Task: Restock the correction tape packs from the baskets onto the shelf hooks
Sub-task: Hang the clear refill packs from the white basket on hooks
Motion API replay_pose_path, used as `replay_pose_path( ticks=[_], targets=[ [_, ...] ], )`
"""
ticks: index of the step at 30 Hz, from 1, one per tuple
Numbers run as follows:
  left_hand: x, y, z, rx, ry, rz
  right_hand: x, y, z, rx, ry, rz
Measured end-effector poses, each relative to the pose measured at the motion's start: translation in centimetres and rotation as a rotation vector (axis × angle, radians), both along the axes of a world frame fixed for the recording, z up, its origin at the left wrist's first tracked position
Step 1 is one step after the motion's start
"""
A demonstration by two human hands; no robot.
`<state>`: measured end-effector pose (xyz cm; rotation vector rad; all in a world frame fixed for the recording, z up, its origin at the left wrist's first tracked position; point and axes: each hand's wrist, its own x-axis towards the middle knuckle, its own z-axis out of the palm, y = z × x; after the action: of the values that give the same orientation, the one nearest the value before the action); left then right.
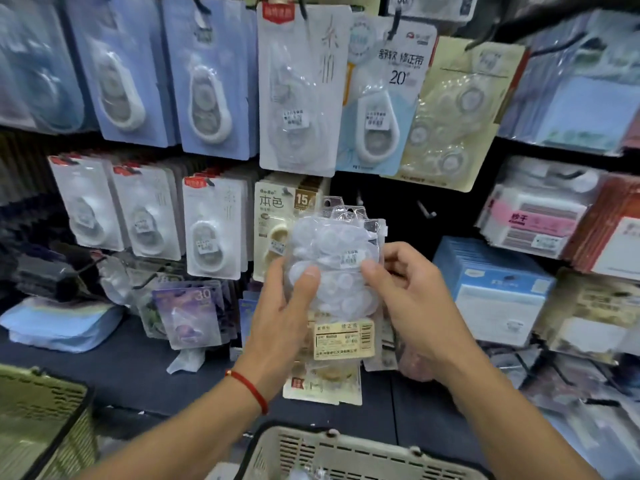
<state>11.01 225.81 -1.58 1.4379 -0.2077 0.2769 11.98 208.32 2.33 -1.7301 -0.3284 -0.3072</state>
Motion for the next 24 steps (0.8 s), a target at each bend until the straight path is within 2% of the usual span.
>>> replay_pose_path(
  ticks=[4, 9, 12, 17, 19, 23, 24],
  targets=[
    [1.8, 2.1, 1.1, 0.132, -0.045, 0.104, 1.1, 0.7, 1.6, 0.087, 0.017, -0.103],
    [2.5, 4.9, 1.1, 0.286, -0.168, 0.324, 2.0, 0.3, 1.6, 0.048, 0.105, -0.182],
    [2.4, 5.8, 1.5, 0.289, -0.204, 0.331, 2.3, 0.5, 1.5, 0.067, 0.147, -0.196],
    [2.2, 5.9, 1.2, 0.275, -0.158, 0.302, 2.6, 0.8, 1.1, 0.13, 0.161, -0.235],
    [2.2, 5.8, 1.2, 0.261, -0.161, 0.297, 3.0, 0.9, 0.9, 0.051, 0.158, -0.273],
    [2.3, 5.3, 0.8, 0.218, -0.128, 0.253, 3.2, 0.6, -0.1, -0.355, 0.128, -0.454],
    [2.3, 5.2, 0.7, 0.215, -0.119, 0.241, 2.8, 0.8, -0.2, -0.393, 0.081, -0.492]
  ],
)
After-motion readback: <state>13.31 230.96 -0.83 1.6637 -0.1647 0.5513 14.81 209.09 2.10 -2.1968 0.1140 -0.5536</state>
